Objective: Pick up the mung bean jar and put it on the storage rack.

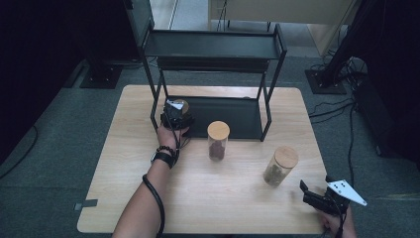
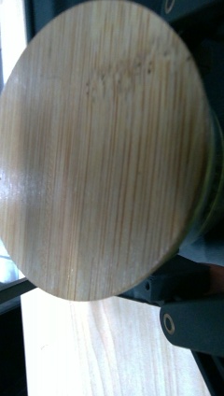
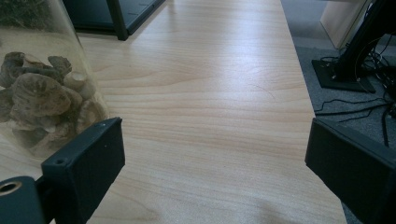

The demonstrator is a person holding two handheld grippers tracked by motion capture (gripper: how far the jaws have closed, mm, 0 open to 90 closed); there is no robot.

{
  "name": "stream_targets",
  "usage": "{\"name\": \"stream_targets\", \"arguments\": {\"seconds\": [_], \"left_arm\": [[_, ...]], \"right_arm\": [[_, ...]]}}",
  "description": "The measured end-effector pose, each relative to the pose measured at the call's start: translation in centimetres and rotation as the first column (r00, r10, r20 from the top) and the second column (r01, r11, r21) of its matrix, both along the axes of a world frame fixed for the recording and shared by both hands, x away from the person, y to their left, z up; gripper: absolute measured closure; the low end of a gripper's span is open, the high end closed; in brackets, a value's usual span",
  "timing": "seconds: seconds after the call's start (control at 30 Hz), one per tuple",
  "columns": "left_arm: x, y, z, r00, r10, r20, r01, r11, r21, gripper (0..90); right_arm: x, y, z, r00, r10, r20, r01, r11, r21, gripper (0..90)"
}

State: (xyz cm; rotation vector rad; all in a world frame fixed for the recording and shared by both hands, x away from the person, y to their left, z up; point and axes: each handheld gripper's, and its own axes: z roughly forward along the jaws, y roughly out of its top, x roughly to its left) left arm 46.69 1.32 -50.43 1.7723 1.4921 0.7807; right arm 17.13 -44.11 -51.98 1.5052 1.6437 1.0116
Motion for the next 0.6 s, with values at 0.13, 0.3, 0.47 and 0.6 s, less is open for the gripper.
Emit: {"name": "stream_targets", "arguments": {"seconds": [0.13,0.3,0.47,0.6], "left_arm": [[-0.3,-0.2,0.1,0.9995,-0.024,-0.019,0.024,0.9995,-0.019,16.1],[-0.9,-0.2,0.3,0.9996,-0.029,-0.005,0.029,0.9991,-0.031,10.6],[-1.7,-0.2,0.2,0.9981,-0.060,-0.016,0.059,0.9977,-0.033,0.0],[-2.8,-0.2,0.2,0.9984,-0.056,0.010,0.056,0.9982,-0.021,0.0]], "right_arm": [[0.0,0.0,0.0,1.0000,0.001,0.001,-0.001,1.000,0.002,4.7],[0.0,0.0,0.0,1.0000,0.001,0.001,-0.001,1.000,-0.002,4.7],[0.0,0.0,0.0,1.0000,0.000,0.000,0.000,1.000,-0.003,4.7],[0.0,0.0,0.0,1.0000,0.001,0.000,-0.001,1.000,-0.004,4.7]]}}
